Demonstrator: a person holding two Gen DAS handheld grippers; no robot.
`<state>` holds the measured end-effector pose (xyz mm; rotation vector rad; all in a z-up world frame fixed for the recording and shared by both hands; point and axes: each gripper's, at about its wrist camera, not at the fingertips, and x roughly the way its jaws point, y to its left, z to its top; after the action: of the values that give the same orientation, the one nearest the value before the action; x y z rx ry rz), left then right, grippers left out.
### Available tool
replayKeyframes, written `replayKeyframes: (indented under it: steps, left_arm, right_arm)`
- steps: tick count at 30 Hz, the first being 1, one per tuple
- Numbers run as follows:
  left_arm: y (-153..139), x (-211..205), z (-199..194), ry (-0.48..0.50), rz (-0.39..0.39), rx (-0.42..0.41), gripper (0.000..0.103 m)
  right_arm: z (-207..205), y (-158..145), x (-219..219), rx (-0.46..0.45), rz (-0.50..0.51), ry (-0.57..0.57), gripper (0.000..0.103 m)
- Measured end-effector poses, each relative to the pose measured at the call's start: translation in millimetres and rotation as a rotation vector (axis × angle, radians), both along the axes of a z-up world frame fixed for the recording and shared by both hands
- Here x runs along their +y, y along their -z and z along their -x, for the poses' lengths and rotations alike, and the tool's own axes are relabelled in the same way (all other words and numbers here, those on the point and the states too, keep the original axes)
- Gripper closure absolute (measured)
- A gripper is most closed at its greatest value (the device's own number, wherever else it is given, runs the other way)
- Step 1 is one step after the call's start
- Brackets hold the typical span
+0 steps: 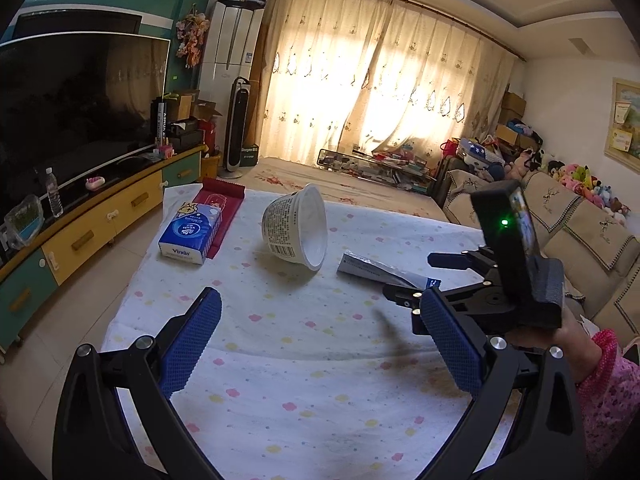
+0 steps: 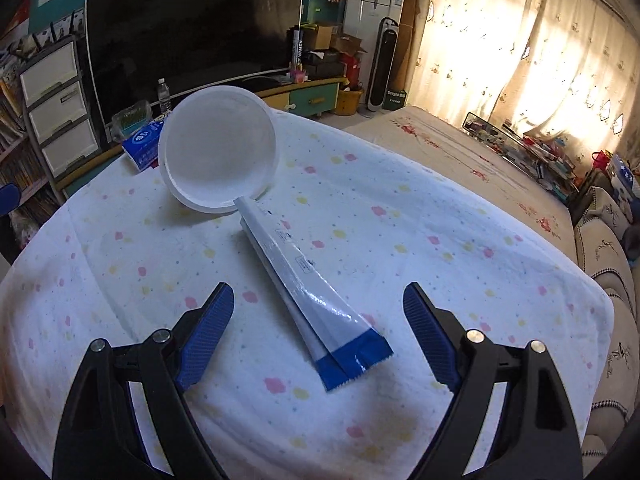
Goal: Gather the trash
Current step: 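Move the right tool to the blue-and-white toothpaste tube and grasp it, then carry the toothpaste tube into the yellow bin and open the right tool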
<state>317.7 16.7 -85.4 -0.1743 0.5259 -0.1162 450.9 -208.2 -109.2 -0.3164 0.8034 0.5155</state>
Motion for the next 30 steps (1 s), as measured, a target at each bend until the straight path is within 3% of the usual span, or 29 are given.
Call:
replayKeyframes:
  steps: [3, 5, 15, 23, 30]
  left_arm:
    - [1, 0, 1, 0.003, 0.003, 0.0, 0.005]
    - [1, 1, 1, 0.004, 0.011, 0.003, 0.005]
    - [4, 3, -2, 0.004, 0.015, 0.014, 0.005]
    - [7, 0, -5, 0.003, -0.005, 0.025, 0.005]
    - [8, -6, -5, 0.009, -0.03, 0.023, 0.005]
  right_arm:
    - [-16, 7, 4, 0.046, -0.02, -0.011, 0.022]
    - [-24, 11, 5, 0.068, -0.021, -0.014, 0.028]
    - [-26, 13, 3, 0.094, -0.03, -0.031, 0.074]
    - [12, 12, -17, 0.109, -0.053, 0.017, 0.077]
    - [56, -10, -47, 0.071, -0.107, 0.062, 0.077]
